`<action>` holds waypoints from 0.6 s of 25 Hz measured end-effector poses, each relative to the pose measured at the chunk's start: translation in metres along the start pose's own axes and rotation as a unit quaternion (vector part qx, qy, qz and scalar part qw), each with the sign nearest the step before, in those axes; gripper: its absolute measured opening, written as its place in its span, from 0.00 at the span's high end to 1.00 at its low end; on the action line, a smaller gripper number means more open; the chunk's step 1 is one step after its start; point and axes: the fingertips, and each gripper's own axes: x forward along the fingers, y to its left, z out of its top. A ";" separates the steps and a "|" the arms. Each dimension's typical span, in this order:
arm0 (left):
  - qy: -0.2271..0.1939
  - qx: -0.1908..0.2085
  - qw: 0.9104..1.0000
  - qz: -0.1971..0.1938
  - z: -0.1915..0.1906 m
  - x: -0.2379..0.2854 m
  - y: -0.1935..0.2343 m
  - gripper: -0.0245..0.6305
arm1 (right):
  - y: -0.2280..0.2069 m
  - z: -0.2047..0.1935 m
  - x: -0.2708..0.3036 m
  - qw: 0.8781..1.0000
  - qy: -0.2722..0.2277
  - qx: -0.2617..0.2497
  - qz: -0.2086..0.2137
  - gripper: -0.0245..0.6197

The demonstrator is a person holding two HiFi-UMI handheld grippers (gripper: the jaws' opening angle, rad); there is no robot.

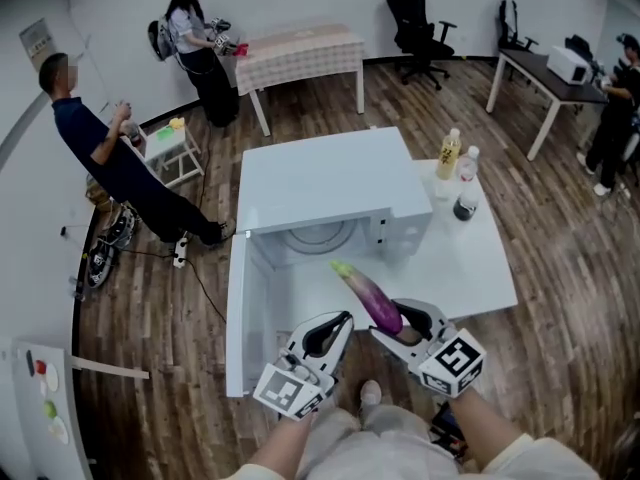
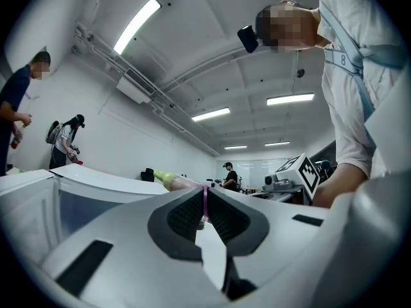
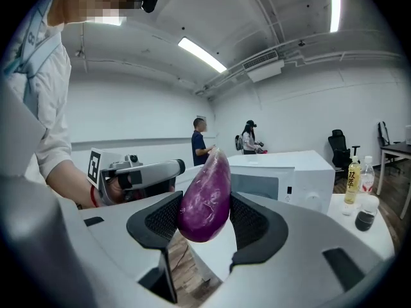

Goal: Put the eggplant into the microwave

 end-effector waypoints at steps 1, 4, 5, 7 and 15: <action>-0.002 0.000 1.000 0.008 -0.004 0.003 0.007 0.94 | -0.006 -0.005 0.006 1.000 0.006 0.000 0.003 0.58; -0.004 -0.002 1.000 0.029 -0.016 0.010 0.029 0.94 | -0.023 -0.018 0.028 1.000 0.017 0.000 0.009 0.58; -0.004 -0.003 0.999 0.036 -0.020 0.012 0.036 0.94 | -0.028 -0.022 0.035 1.000 0.020 0.000 0.010 0.58; -0.005 -0.009 0.999 0.046 -0.029 0.014 0.050 0.95 | -0.036 -0.029 0.047 0.999 0.031 0.002 0.011 0.58; 0.001 -0.033 0.997 0.068 -0.066 0.022 0.091 0.96 | -0.066 -0.056 0.085 0.998 0.059 0.014 0.003 0.58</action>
